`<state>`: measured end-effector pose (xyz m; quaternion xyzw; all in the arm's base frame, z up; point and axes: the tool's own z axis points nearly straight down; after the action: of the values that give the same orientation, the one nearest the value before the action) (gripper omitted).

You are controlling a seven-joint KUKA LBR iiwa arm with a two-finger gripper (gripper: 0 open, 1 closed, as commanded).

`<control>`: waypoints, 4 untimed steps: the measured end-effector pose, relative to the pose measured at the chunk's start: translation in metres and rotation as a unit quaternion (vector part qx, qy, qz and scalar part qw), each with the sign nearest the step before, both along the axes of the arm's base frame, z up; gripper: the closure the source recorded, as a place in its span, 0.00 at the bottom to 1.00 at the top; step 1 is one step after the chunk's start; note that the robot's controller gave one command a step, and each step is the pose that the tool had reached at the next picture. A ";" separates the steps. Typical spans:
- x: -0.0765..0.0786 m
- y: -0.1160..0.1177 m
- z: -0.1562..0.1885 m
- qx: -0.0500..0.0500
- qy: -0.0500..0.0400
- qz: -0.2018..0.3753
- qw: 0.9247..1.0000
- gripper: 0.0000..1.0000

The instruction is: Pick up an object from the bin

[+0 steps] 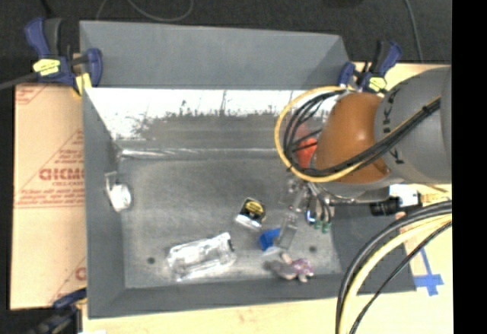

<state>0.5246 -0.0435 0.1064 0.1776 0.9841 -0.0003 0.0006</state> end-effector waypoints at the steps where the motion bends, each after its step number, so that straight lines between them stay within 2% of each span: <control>1: -0.034 -0.002 -0.036 0.001 0.001 -0.118 0.993 0.00; 2: -0.050 0.022 -0.037 0.001 0.002 -0.213 0.977 0.00; 3: -0.050 0.021 -0.036 0.001 0.001 -0.212 0.977 1.00; 4: -0.049 0.020 -0.011 0.001 -0.001 -0.209 0.978 1.00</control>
Offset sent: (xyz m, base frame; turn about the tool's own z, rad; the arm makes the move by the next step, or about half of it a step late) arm -0.0343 -0.0026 -0.0364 0.2394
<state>0.4755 -0.0233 0.0952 0.3789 0.9254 0.0005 0.0018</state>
